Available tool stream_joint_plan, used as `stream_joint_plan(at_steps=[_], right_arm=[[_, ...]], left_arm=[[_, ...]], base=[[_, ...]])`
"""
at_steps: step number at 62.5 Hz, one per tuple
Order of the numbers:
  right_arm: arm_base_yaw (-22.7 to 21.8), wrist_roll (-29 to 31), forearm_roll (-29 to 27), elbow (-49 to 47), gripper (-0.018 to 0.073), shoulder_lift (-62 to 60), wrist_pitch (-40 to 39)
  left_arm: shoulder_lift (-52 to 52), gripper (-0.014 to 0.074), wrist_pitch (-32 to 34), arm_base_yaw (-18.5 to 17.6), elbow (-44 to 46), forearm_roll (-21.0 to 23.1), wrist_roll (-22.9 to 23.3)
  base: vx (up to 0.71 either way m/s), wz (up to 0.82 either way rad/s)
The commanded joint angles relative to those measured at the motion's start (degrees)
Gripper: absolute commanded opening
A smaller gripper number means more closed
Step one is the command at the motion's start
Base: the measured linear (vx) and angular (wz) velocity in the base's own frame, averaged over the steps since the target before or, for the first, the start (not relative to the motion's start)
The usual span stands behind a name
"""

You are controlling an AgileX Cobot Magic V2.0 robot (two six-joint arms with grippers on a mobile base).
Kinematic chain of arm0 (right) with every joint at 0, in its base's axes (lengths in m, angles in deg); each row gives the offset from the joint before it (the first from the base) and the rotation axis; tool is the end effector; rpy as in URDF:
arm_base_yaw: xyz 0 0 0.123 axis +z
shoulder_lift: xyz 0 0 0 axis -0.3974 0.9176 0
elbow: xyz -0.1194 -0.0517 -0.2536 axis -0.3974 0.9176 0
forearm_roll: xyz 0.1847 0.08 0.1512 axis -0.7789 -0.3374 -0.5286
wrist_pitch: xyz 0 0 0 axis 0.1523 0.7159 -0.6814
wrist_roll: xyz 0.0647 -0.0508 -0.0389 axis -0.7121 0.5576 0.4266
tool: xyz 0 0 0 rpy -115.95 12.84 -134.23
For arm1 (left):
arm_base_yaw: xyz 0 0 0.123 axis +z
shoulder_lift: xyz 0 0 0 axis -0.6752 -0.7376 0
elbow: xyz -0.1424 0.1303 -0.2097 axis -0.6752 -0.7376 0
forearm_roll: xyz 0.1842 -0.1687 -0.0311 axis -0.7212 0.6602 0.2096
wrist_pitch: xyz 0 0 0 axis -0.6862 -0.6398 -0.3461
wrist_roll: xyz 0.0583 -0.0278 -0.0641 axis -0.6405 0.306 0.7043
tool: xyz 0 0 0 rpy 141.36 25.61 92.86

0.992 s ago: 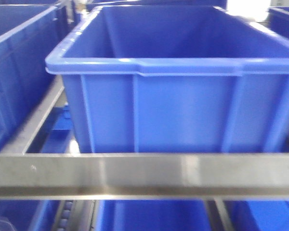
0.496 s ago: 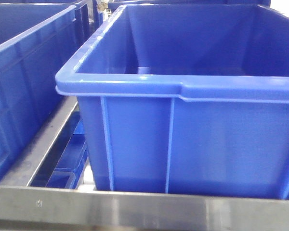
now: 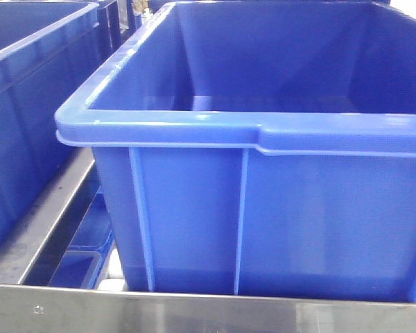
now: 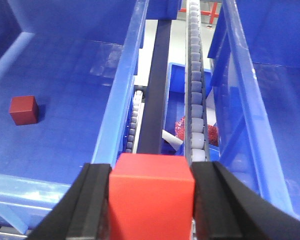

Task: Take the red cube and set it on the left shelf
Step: 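Move the right gripper with the red cube over a blue bin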

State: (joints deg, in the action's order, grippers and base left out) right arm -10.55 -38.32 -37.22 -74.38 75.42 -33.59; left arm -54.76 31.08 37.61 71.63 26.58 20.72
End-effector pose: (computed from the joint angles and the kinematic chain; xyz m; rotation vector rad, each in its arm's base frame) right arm 0.0151 -0.0160 0.3075 -0.0540 1.8478 -0.0314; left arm 0.0561 -0.0056 0.2025 0.0288 1.5694 -0.1176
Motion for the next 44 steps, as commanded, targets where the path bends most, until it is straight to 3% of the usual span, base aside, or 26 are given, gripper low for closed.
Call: stream_joint_plan(at_steps=[1,14,44], right_arm=[[-0.1,0.7,1.6,-1.4,0.0119,0.9,-5.0],[-0.1,0.7,4.3,-1.4,0.0119,0.9,-5.8],[-0.1,0.7,4.1,-1.4,0.0119,0.9,-5.6]], left_arm=[[0.7,0.0102,5.0,-0.3,-1.4,0.2,0.3],[0.7,0.0102,5.0,-0.3,-1.4,0.2,0.3],[0.7,0.0102,5.0,-0.3,-1.4,0.2,0.3]], base=[[0.0,0.0],[0.0,0.0],[0.0,0.0]])
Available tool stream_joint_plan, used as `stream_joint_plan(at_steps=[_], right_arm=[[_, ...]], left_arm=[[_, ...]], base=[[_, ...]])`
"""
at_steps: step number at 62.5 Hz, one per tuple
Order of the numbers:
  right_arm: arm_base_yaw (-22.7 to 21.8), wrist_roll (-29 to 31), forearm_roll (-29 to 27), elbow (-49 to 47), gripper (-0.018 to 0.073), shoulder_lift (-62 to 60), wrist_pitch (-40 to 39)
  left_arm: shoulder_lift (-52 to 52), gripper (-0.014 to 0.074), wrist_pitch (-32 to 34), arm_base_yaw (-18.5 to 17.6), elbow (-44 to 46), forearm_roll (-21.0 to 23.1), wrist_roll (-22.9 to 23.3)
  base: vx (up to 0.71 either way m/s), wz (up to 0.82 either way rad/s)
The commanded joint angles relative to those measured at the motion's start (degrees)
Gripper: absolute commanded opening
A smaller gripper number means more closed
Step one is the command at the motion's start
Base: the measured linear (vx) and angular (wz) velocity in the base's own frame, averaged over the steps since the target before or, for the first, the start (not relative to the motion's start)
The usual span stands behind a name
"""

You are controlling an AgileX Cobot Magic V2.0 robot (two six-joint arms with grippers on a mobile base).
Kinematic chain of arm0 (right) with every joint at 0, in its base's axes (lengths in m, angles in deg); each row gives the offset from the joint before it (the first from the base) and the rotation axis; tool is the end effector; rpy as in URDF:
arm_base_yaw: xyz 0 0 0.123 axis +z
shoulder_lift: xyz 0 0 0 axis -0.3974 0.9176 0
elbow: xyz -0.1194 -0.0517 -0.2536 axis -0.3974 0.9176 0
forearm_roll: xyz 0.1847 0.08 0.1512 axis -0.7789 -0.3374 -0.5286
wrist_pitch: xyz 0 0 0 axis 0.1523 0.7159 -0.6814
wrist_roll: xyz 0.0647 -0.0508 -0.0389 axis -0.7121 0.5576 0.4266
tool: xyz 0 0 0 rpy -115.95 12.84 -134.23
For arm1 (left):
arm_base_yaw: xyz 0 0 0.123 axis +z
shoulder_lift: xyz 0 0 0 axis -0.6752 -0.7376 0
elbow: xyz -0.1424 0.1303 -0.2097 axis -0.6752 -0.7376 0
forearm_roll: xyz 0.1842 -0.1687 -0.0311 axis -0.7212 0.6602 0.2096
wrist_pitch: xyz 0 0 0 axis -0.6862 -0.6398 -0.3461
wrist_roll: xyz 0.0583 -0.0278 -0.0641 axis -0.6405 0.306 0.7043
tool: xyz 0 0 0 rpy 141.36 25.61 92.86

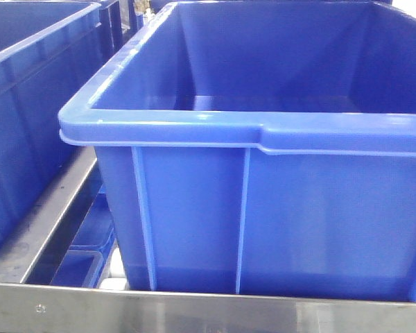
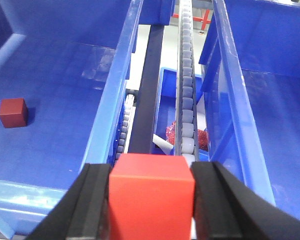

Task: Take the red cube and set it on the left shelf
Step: 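Move the right gripper with the red cube over a blue bin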

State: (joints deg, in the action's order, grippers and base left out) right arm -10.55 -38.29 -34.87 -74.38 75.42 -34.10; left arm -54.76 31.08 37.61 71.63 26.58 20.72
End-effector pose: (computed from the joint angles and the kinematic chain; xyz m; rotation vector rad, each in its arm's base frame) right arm 0.0155 -0.0184 0.3090 -0.0603 1.8315 -0.0763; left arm 0.0561 -0.0056 0.2025 0.0288 1.5694 -0.1176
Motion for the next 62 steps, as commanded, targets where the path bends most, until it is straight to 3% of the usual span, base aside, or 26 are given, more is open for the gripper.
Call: stream_joint_plan(at_steps=[1,15,24,43,62], right_arm=[[-0.1,0.6,1.7,-1.4,0.0119,0.9,-5.2],[-0.1,0.6,1.2,-1.4,0.0119,0.9,-6.1],[-0.1,0.8,-3.0,-4.3,0.0119,3.5,-6.7],[-0.1,12.4,-19.9,-20.6,0.0119,28.7,-2.5],[4.3,13.3,-22.5,-31.4,0.0119,51.6,0.5]], left_arm=[[0.7,0.0102,5.0,-0.3,-1.4,0.2,0.3],[0.7,0.0102,5.0,-0.3,-1.4,0.2,0.3],[0.7,0.0102,5.0,-0.3,-1.4,0.2,0.3],[0.7,0.0102,5.0,-0.3,-1.4,0.2,0.3],[0.7,0.0102,5.0,-0.3,-1.4,0.2,0.3]], base=[[0.0,0.0],[0.0,0.0],[0.0,0.0],[0.0,0.0],[0.0,0.0]])
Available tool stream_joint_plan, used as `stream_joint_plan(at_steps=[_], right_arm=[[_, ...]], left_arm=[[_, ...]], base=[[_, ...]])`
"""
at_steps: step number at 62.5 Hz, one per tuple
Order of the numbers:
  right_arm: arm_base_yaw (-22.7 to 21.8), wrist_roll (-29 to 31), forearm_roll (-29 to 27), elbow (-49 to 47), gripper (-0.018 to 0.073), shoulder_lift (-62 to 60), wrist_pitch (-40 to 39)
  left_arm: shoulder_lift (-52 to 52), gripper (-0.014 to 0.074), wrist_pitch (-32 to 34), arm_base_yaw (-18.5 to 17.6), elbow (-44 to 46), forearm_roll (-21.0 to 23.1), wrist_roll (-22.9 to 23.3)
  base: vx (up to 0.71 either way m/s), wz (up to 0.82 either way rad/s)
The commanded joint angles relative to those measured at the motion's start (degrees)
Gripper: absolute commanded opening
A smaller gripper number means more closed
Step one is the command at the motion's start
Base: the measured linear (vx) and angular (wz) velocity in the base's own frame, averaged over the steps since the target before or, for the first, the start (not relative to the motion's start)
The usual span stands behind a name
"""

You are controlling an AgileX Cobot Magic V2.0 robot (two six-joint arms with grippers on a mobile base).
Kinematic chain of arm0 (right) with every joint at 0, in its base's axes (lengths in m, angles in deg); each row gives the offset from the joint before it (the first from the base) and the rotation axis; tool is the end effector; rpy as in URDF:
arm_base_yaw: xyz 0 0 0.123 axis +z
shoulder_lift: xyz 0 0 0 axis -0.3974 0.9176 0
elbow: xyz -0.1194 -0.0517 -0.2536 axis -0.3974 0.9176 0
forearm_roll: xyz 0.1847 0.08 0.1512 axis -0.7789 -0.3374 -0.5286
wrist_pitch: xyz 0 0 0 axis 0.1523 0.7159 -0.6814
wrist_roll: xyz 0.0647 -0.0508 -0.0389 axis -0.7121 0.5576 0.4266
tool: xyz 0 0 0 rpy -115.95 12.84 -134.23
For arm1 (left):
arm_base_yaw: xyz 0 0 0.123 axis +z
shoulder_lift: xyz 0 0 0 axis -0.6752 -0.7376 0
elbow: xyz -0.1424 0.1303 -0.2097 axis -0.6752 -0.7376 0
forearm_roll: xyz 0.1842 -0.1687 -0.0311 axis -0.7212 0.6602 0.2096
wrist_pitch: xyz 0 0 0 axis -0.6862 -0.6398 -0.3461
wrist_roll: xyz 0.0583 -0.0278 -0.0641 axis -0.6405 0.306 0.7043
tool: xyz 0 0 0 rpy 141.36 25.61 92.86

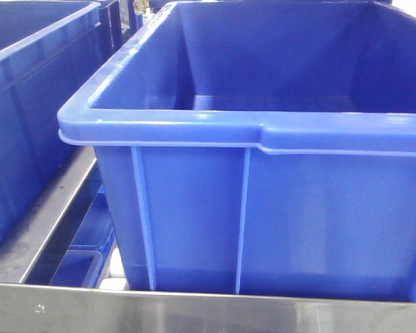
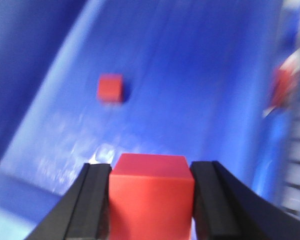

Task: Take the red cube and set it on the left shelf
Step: 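Move the right gripper with the red cube over a blue bin, then lower the red cube into the blue bin and open the right gripper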

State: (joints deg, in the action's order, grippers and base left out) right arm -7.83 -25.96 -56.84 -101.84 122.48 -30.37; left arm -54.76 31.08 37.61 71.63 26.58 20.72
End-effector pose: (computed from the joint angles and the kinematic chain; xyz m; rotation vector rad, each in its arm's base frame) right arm 0.1596 0.0490 0.3807 -0.3100 2.2588 0.2079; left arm 0.0561 -0.0056 0.2025 0.0288 1.5694 -0.1176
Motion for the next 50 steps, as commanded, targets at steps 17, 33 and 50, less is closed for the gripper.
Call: stream_joint_plan(at_steps=[17,33,50], right_arm=[[7.2,0.9,-0.5,-6.5,0.0119,18.9,-4.6],[7.2,0.9,0.1,-6.5,0.0119,29.6,-9.2],[7.2,0.9,0.1,-6.5,0.0119,38.6,-11.9]], left_arm=[[0.7,0.0102,5.0,-0.3,-1.4,0.2,0.3],[0.7,0.0102,5.0,-0.3,-1.4,0.2,0.3],[0.7,0.0102,5.0,-0.3,-1.4,0.2,0.3]], base=[[0.0,0.0],[0.0,0.0],[0.0,0.0]])
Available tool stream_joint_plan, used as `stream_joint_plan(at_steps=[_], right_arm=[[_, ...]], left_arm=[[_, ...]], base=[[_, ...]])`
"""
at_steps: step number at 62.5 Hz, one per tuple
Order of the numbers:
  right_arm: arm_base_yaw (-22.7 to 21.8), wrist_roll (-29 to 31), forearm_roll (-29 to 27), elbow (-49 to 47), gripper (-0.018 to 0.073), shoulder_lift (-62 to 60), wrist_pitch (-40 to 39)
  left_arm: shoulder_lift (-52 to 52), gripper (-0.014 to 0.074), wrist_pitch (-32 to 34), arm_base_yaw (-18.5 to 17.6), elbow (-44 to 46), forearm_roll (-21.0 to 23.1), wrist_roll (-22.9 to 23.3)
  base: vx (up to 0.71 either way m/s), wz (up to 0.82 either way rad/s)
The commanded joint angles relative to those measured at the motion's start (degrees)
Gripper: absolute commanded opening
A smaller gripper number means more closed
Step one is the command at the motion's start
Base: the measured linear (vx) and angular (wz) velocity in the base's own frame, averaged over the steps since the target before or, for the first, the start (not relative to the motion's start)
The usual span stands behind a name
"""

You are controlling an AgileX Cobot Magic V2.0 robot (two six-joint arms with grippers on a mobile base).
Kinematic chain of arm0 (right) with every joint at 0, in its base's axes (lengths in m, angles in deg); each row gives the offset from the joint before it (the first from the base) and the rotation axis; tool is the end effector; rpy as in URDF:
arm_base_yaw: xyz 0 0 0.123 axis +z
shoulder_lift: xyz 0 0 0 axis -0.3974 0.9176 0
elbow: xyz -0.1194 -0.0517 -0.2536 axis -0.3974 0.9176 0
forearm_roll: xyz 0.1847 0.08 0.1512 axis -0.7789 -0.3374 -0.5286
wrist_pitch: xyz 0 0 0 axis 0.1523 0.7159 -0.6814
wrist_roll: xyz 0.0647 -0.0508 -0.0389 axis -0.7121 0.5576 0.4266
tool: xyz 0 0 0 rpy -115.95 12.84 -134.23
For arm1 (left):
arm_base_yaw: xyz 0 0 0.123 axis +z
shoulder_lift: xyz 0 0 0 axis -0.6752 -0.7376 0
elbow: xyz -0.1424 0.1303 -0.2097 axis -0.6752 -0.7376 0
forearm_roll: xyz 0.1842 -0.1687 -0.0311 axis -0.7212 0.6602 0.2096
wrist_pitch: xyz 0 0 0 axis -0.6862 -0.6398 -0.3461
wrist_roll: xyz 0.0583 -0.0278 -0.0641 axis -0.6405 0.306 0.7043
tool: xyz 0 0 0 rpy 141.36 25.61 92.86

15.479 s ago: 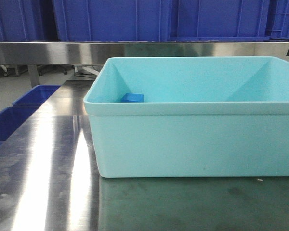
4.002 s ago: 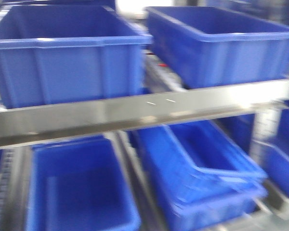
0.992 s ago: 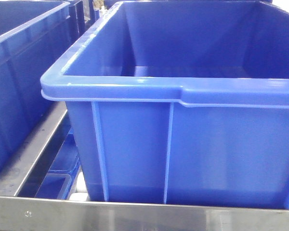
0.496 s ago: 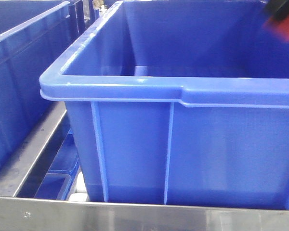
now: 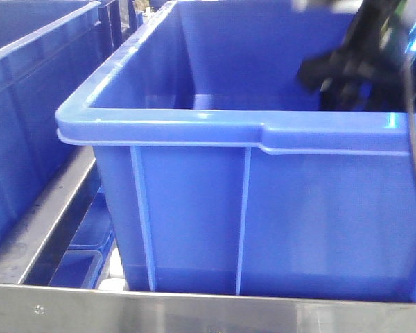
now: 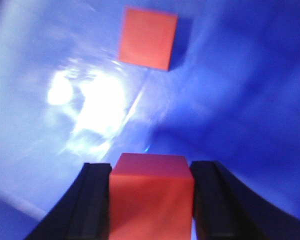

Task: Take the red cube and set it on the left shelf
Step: 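Lower the red cube into the blue bin and open the right gripper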

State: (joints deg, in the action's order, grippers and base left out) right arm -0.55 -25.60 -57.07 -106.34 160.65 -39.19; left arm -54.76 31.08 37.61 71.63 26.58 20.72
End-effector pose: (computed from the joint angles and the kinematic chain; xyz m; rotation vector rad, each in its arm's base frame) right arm 0.2907 0.1269 0.2476 -0.5189 2.6689 0.1846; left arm 0.0561 -0.0056 0.2025 0.0288 1.5694 -0.1176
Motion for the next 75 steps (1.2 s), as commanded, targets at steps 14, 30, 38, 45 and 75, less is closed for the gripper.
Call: stream_joint_plan(at_steps=[14,30,38,45,75], right_arm=[[0.0,0.6,0.4,-2.0,0.0123,4.1,-4.5],[0.0,0.6,0.4,-2.1,0.0365,4.1,-4.0],[0.0,0.6,0.4,-2.1,0.0477,4.0,-3.9],[0.0,0.6,0.4,-2.2,0.0519,3.9,-3.9],[0.0,0.6,0.4,-2.0,0.0379,-9.0,-5.6]], left_arm=[[0.7,0.0102,5.0,-0.3,-1.4,0.2,0.3],[0.7,0.0102,5.0,-0.3,-1.4,0.2,0.3],[0.7,0.0102,5.0,-0.3,-1.4,0.2,0.3],[0.7,0.0102,5.0,-0.3,-1.4,0.2,0.3],[0.7,0.0102,5.0,-0.3,-1.4,0.2,0.3]], base=[[0.0,0.0],[0.0,0.0],[0.0,0.0],[0.0,0.0],[0.0,0.0]])
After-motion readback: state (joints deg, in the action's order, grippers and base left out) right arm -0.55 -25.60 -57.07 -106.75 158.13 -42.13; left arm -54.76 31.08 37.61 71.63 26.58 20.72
